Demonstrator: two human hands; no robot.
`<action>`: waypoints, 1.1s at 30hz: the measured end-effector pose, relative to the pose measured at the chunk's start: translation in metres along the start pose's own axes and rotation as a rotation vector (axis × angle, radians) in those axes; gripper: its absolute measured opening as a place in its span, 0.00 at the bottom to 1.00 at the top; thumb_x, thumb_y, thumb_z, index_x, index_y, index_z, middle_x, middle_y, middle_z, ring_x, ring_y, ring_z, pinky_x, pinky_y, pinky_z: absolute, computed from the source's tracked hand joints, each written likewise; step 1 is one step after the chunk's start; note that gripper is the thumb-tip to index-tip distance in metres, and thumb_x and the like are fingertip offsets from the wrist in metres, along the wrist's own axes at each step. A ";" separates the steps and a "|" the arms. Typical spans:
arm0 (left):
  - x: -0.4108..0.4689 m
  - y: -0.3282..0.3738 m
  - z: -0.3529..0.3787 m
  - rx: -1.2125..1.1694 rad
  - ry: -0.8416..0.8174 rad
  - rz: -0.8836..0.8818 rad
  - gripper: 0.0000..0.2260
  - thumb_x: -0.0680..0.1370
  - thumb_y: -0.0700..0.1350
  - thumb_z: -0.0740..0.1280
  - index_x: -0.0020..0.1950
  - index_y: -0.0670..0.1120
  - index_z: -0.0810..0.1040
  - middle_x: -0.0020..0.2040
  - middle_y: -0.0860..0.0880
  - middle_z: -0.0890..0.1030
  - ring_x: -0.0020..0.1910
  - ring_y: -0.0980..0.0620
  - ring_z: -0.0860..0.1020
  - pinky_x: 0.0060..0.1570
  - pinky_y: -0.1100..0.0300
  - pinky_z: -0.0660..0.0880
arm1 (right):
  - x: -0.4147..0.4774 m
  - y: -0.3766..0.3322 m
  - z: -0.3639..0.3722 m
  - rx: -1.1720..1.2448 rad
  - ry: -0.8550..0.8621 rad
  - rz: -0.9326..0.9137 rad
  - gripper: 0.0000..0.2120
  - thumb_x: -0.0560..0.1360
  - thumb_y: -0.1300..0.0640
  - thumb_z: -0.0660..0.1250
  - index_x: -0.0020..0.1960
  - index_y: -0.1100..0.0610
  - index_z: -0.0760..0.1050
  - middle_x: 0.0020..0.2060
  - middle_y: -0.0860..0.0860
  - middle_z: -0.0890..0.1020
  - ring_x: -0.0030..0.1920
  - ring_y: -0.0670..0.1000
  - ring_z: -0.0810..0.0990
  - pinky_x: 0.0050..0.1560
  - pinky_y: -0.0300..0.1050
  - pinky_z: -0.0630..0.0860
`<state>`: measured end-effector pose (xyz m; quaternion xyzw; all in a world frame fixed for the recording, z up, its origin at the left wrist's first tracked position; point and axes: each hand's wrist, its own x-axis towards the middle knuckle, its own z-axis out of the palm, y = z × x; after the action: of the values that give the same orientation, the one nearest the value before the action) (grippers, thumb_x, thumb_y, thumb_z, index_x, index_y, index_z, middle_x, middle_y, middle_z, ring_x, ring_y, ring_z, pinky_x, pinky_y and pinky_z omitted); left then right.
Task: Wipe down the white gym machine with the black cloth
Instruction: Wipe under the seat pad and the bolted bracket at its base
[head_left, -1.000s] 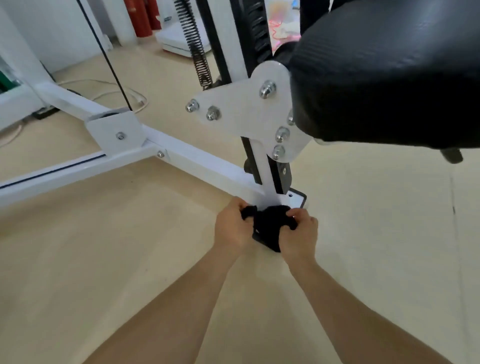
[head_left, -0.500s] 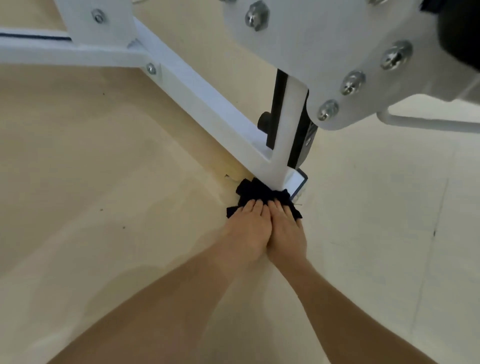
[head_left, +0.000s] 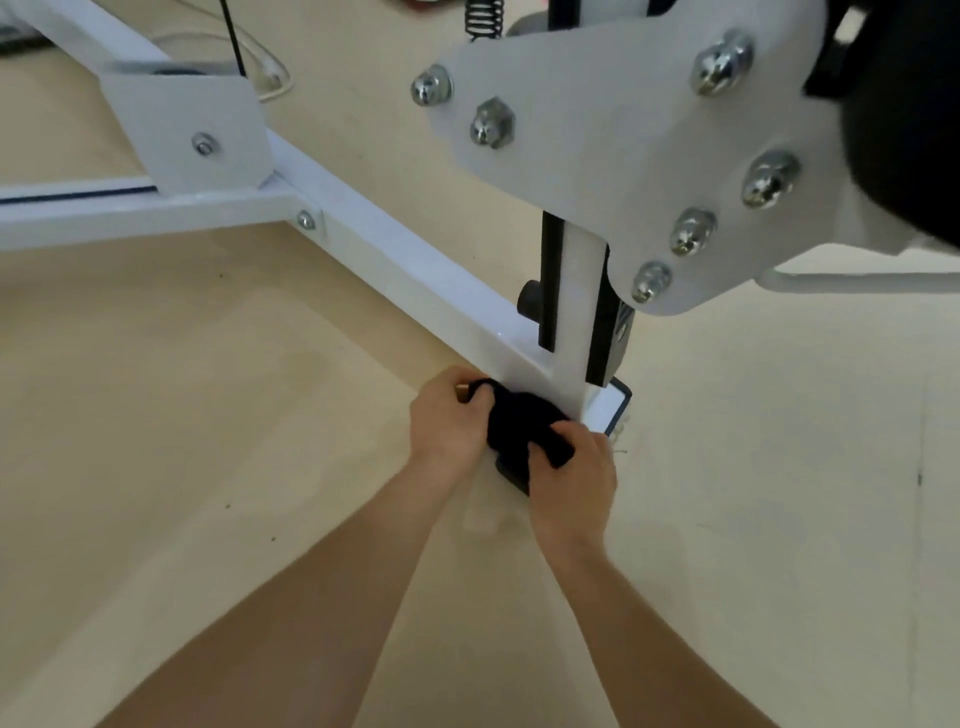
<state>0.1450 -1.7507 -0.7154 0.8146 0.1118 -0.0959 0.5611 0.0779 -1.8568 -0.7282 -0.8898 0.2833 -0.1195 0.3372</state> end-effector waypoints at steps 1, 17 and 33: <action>-0.001 0.008 0.006 -0.065 0.012 -0.011 0.06 0.78 0.43 0.64 0.51 0.47 0.80 0.44 0.53 0.81 0.47 0.52 0.81 0.46 0.60 0.77 | -0.002 -0.001 -0.004 0.091 0.083 0.081 0.08 0.73 0.60 0.71 0.51 0.54 0.77 0.50 0.52 0.76 0.49 0.51 0.76 0.50 0.36 0.67; 0.061 0.038 -0.021 -0.524 0.169 -0.203 0.06 0.80 0.46 0.65 0.44 0.46 0.77 0.40 0.50 0.78 0.40 0.51 0.76 0.47 0.53 0.78 | 0.041 -0.092 0.068 1.005 -0.352 0.739 0.07 0.76 0.65 0.66 0.49 0.60 0.82 0.43 0.54 0.85 0.44 0.52 0.84 0.47 0.47 0.82; -0.034 0.039 0.045 -0.458 -0.266 -0.151 0.07 0.79 0.46 0.64 0.47 0.47 0.81 0.46 0.47 0.84 0.50 0.47 0.82 0.53 0.51 0.78 | 0.012 -0.007 -0.002 1.287 -0.093 0.796 0.09 0.77 0.70 0.59 0.51 0.60 0.75 0.41 0.58 0.78 0.36 0.55 0.75 0.38 0.46 0.71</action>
<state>0.1221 -1.8084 -0.6868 0.6360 0.1165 -0.2157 0.7317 0.0898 -1.8606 -0.7221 -0.3523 0.4429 -0.0928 0.8192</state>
